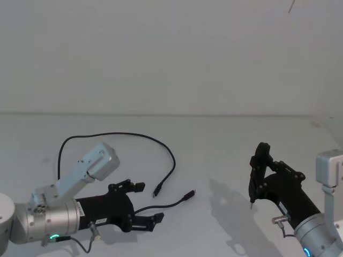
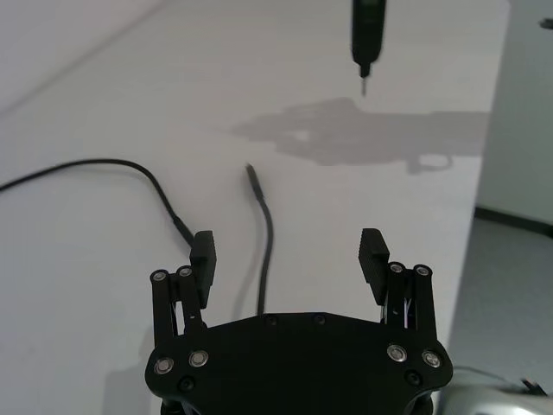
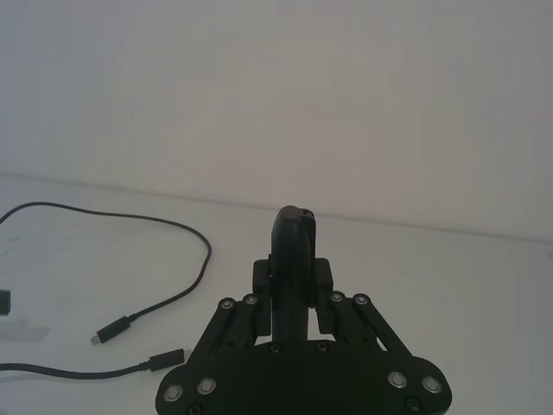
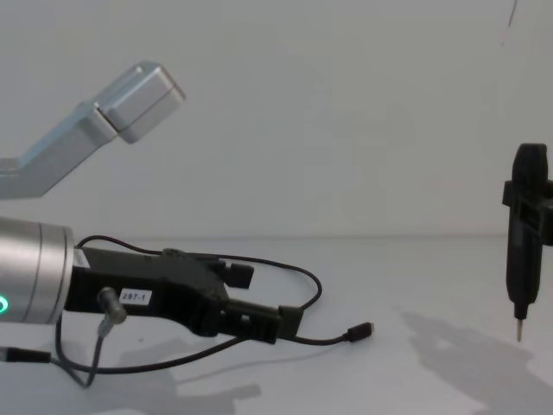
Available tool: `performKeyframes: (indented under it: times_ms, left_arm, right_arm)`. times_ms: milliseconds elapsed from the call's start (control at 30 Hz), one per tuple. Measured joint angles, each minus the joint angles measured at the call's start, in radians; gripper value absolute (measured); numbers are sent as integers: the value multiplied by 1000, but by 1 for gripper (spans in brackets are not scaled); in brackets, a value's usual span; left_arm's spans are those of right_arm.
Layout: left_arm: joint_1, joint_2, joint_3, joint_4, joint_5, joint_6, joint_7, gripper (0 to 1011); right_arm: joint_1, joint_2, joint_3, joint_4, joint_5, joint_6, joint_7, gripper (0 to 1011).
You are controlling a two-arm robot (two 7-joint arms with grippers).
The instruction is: Pick up the data cable with the one hand.
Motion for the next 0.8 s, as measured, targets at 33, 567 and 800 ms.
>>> performKeyframes:
  times_ms: [33,567,800]
  left_arm:
    - [-3,3,3,0,-2,7,-9,1001]
    - [-26,33,34,0,-11,63,-39,1001]
    - [-24,33,40,1,-8,66,-20,1001]
  right_arm:
    - [0,0,0,0,0,0,0,279]
    - [0,0,0,0,0,0,0,279]
    - [0,0,0,0,0,0,0,279]
